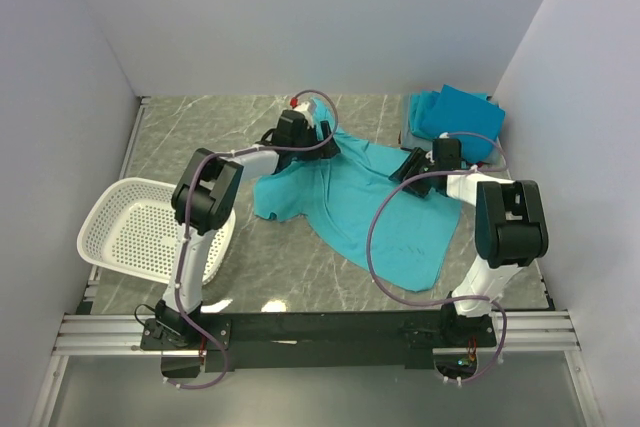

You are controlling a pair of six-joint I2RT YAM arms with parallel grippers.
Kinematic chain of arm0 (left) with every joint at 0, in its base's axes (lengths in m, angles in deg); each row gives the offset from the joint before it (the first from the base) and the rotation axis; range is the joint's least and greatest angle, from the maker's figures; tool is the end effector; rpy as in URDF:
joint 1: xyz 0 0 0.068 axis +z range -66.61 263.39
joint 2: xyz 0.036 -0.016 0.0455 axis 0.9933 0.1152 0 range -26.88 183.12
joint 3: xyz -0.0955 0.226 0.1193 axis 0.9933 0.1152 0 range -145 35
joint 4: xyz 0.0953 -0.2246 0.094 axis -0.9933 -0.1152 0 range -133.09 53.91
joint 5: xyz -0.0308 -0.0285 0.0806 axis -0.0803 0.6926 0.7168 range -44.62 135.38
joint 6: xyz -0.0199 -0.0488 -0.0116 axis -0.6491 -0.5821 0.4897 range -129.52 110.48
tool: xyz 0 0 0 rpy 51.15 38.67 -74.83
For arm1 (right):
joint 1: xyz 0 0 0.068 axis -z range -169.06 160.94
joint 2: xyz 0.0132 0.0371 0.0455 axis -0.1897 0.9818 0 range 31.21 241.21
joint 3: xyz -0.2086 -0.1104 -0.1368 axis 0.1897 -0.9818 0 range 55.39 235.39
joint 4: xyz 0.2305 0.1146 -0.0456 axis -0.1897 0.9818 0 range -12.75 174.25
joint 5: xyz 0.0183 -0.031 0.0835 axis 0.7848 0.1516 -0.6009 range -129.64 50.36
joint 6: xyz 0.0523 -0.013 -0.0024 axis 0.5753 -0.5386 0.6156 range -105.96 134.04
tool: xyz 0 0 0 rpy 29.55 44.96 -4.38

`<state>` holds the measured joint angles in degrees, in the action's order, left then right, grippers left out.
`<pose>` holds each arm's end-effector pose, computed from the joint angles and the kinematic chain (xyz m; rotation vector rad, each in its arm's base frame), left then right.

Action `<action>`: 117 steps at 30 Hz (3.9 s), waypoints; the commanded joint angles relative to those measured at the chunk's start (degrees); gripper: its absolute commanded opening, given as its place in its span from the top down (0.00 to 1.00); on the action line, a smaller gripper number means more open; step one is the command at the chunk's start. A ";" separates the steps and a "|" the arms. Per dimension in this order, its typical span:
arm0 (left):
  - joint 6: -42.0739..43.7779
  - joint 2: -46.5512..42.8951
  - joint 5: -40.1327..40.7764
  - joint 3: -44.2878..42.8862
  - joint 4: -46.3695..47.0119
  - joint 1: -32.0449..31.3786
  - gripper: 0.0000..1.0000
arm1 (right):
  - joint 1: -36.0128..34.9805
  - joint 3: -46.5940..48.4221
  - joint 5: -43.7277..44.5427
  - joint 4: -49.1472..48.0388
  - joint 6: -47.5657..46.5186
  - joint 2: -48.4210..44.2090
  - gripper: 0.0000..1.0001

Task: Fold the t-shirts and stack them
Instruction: Fold the tshirt

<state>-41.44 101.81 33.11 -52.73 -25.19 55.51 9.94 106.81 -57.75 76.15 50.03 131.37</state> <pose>0.4415 -0.2421 0.1498 0.0585 2.1983 -0.8354 0.3456 0.0171 0.1491 0.5934 2.3864 0.6725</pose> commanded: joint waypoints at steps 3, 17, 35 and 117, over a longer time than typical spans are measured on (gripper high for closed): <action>2.82 -1.67 -0.65 -3.68 -5.35 -1.30 0.11 | 0.73 2.72 3.52 4.00 -2.59 -0.84 0.39; 5.47 -34.95 6.21 21.34 -1.76 2.74 0.07 | -9.54 5.10 11.77 7.79 -3.03 -14.02 0.41; 1.34 -59.33 7.18 48.61 0.79 14.52 0.06 | -43.99 17.65 18.02 5.58 -0.30 0.72 0.48; -8.07 -37.63 12.44 54.77 9.42 -7.62 0.41 | -34.43 11.95 21.71 8.66 -4.43 4.52 1.00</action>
<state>-49.42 62.38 44.02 3.42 -12.89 49.15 -24.79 119.20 -36.00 85.57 46.25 138.58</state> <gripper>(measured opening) 0.596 0.009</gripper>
